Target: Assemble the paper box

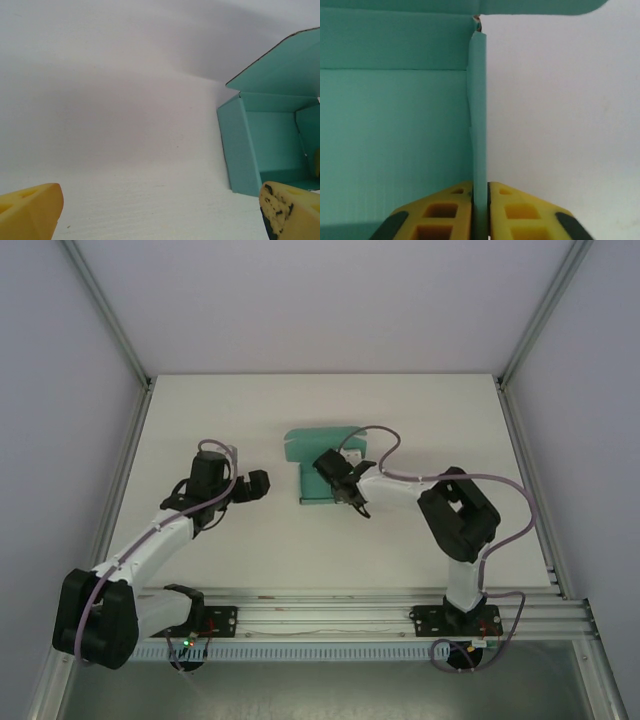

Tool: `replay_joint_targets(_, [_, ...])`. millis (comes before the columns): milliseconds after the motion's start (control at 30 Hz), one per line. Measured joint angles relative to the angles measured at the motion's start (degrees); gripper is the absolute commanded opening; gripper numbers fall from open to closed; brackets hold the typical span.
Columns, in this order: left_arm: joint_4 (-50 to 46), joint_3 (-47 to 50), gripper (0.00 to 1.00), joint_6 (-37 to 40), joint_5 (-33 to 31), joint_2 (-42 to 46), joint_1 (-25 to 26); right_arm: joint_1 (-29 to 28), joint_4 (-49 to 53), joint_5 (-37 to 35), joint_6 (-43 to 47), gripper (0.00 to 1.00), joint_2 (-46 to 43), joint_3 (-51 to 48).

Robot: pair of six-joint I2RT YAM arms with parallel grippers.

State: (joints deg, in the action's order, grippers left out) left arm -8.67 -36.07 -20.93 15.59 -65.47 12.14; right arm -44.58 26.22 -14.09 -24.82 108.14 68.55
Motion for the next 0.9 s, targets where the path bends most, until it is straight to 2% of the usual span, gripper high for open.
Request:
replay_joint_targets(200, [0.0,-1.1,1.0,0.0,-0.1,-0.7,0.9,-1.9,3.6,-2.2,-5.3,0.28,0.0,-0.9])
replay_joint_targets(300, [0.2,-1.4,1.0,0.0,-0.2,-0.7,1.3,-1.8,4.4,-3.5,-5.9,0.33,-0.3,-0.8])
replay_joint_targets(367, [0.2,-1.4,1.0,0.0,-0.2,-0.7,1.4,-1.7,4.6,-4.3,-6.2,0.4,-0.9,-0.7])
replay_joint_targets(567, [0.3,-1.4,1.0,0.0,-0.2,-0.7,1.4,-1.0,5.1,-5.9,-5.6,0.47,-3.3,0.1])
replay_joint_targets(800, [0.5,-1.4,1.0,0.0,-0.2,-0.9,1.4,1.9,0.3,-3.0,-3.6,0.44,-7.0,-2.8])
replay_joint_targets(900, [0.9,-1.4,1.0,0.0,0.0,-1.5,1.4,3.6,-2.3,0.7,-2.9,0.39,-7.1,-5.1])
